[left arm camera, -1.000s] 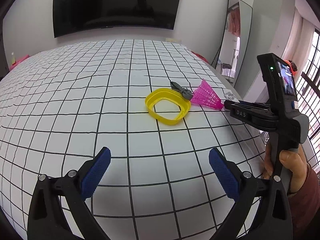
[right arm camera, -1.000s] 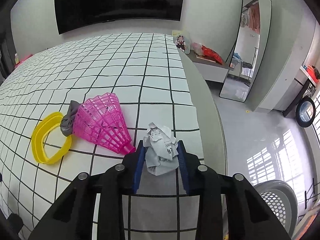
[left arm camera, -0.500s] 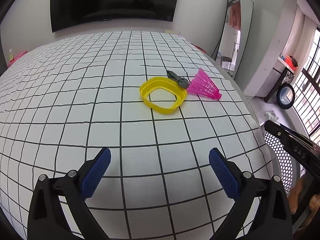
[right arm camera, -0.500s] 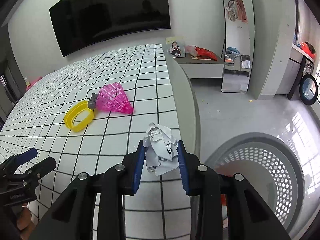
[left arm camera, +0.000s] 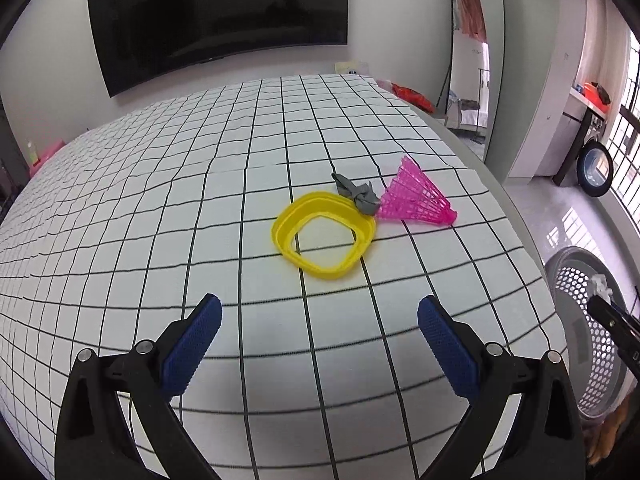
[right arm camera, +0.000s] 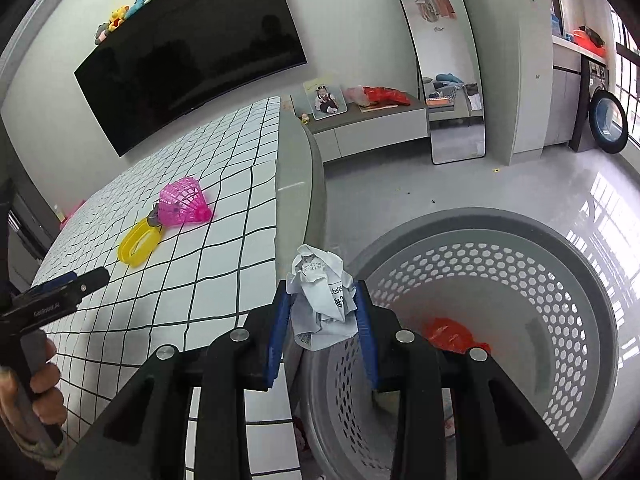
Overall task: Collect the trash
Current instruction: 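Carry the white paper over the basket while the left gripper grasps the yellow ring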
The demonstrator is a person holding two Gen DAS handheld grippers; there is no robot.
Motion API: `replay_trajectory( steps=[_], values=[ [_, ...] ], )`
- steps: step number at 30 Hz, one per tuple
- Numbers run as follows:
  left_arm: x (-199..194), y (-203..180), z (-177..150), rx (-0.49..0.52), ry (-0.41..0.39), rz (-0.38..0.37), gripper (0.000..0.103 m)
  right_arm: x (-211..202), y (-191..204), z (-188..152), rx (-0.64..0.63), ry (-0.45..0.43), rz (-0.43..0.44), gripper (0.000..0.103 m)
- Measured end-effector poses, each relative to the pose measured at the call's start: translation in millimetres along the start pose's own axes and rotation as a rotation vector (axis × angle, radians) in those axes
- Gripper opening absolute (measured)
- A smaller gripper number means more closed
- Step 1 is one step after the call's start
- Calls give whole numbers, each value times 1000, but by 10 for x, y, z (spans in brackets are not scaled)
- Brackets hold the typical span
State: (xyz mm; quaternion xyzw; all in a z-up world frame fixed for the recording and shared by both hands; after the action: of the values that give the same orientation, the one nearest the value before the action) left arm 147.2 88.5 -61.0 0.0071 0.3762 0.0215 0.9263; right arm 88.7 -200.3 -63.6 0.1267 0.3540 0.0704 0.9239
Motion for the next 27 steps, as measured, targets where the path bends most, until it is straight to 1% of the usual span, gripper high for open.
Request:
replay_trajectory(
  steps=[7, 12, 18, 19, 21, 22, 23, 27],
  values=[
    [416, 24, 169, -4, 29, 73, 97, -28, -143, -37, 33, 11, 22, 31],
    [642, -2, 140, -6, 77, 69, 97, -35, -175, -43, 41, 11, 28, 32],
    [715, -30, 170, 11, 73, 72, 95, 37, -187, -83, 47, 26, 23, 32],
    [711, -38, 169, 12, 70, 68, 93, 47, -188, -92, 47, 27, 21, 32],
    [698, -49, 169, 9, 64, 48, 83, 63, -198, -109, 49, 31, 15, 32],
    [687, -48, 171, 7, 59, 41, 80, 66, -204, -115, 50, 33, 13, 32],
    [670, -52, 178, 9, 55, 33, 73, 70, -208, -119, 52, 34, 10, 32],
    [641, -90, 181, 32, 47, 41, 72, 67, -202, -108, 52, 27, 5, 32]
  ],
)
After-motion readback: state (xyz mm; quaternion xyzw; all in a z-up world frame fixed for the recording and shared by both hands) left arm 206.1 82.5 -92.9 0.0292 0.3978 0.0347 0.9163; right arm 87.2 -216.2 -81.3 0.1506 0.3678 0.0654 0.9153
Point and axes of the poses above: each gripper's, at about its wrist camera, not at the fingertips, and x roughly the way its jaws point, y to its left, z to its top, the point moved 4 cm from there along x, roughly the way its jaws point, and after that the axes turned 6 degrees about -y, right-handed, at the moved point
